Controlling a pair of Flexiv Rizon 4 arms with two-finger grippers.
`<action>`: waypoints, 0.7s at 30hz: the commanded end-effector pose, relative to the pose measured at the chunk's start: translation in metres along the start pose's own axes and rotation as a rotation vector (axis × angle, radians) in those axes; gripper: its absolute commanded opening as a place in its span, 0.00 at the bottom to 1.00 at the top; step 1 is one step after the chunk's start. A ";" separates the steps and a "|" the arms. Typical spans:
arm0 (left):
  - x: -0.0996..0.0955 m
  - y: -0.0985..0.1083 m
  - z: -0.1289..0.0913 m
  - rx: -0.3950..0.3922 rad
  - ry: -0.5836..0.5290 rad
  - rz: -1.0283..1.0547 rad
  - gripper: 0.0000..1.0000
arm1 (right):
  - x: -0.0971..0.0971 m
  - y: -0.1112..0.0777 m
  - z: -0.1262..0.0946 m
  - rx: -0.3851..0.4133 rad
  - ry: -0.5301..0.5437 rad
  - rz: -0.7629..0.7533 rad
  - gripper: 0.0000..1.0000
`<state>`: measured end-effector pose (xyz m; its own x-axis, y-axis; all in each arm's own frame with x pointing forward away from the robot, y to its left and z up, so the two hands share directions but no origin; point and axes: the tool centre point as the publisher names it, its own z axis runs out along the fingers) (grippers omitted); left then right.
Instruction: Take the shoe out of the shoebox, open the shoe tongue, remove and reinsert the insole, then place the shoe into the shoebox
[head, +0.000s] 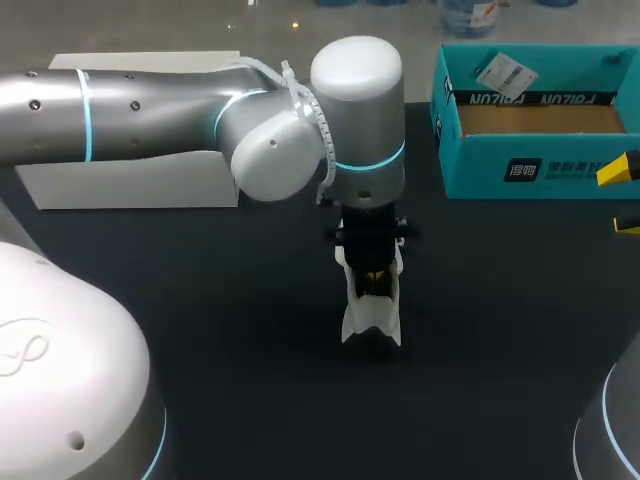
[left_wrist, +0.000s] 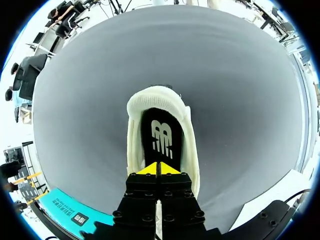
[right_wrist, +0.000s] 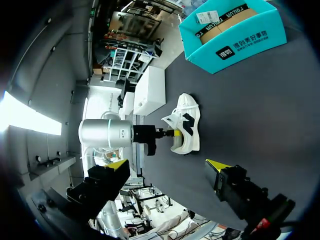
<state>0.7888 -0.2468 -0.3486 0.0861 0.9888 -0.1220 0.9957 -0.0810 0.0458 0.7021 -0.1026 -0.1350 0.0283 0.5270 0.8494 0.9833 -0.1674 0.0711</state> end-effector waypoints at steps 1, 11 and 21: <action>0.002 0.001 -0.008 -0.027 -0.002 0.015 0.00 | 0.000 -0.002 0.000 -0.002 -0.003 0.001 1.00; 0.001 0.018 -0.003 -0.110 0.070 -0.014 0.94 | 0.000 -0.002 0.000 -0.002 -0.003 0.001 1.00; 0.001 0.015 -0.002 -0.092 0.076 -0.010 1.00 | 0.000 -0.002 0.000 -0.002 -0.003 0.001 1.00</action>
<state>0.8032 -0.2468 -0.3472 0.0677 0.9966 -0.0475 0.9886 -0.0606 0.1375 0.7021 -0.1025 -0.1350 0.0282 0.5270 0.8494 0.9833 -0.1673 0.0711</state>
